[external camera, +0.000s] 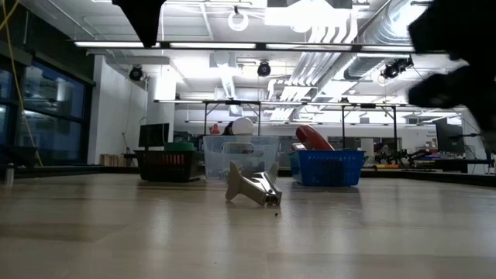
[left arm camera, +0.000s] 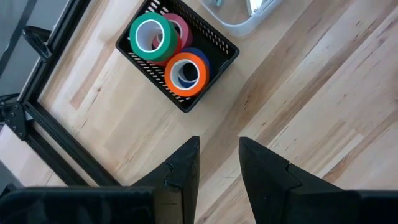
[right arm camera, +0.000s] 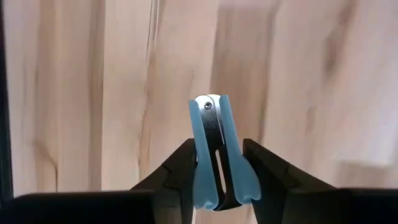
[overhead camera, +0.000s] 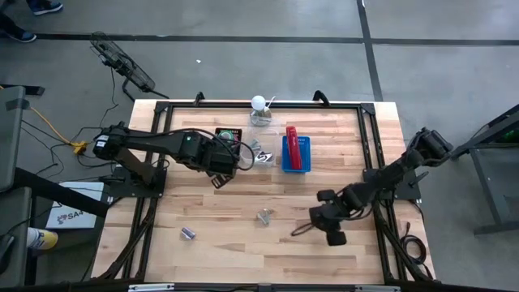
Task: Pick and place Stapler, Stapler remover, tape
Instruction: Put the blue staple remover into the transparent bin, then put the gray staple remover into the transparent bin
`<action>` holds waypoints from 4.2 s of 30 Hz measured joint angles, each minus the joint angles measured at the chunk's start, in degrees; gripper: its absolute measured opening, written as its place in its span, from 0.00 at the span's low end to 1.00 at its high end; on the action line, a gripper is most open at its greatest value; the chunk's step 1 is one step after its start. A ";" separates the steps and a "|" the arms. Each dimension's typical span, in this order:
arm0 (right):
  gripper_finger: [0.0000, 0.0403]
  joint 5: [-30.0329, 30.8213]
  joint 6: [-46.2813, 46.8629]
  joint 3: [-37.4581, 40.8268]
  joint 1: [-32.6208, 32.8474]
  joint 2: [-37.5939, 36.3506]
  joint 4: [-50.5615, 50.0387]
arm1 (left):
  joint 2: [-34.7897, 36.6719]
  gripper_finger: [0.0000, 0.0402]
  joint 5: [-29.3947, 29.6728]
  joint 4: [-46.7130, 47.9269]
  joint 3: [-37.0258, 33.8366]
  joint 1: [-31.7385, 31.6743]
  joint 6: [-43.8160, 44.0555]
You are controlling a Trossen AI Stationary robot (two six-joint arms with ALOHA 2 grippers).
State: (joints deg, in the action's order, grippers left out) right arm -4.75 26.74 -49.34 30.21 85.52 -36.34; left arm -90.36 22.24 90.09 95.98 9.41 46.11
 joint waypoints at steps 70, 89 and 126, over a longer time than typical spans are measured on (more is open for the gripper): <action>0.35 4.32 -10.75 -16.22 -47.93 19.32 31.44 | 2.79 0.27 2.08 -0.07 0.02 -0.02 12.42; 0.52 -1.86 -13.66 -28.21 -47.38 17.38 16.70 | 3.70 0.27 1.86 -0.10 0.04 -0.02 10.15; 0.52 15.21 21.07 -38.91 -18.96 17.61 -12.95 | 7.01 0.27 2.80 -0.07 0.04 -0.02 4.59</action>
State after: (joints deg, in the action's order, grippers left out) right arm 10.45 47.81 -88.25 11.25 103.13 -49.29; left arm -83.35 25.04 90.02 96.03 9.39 50.70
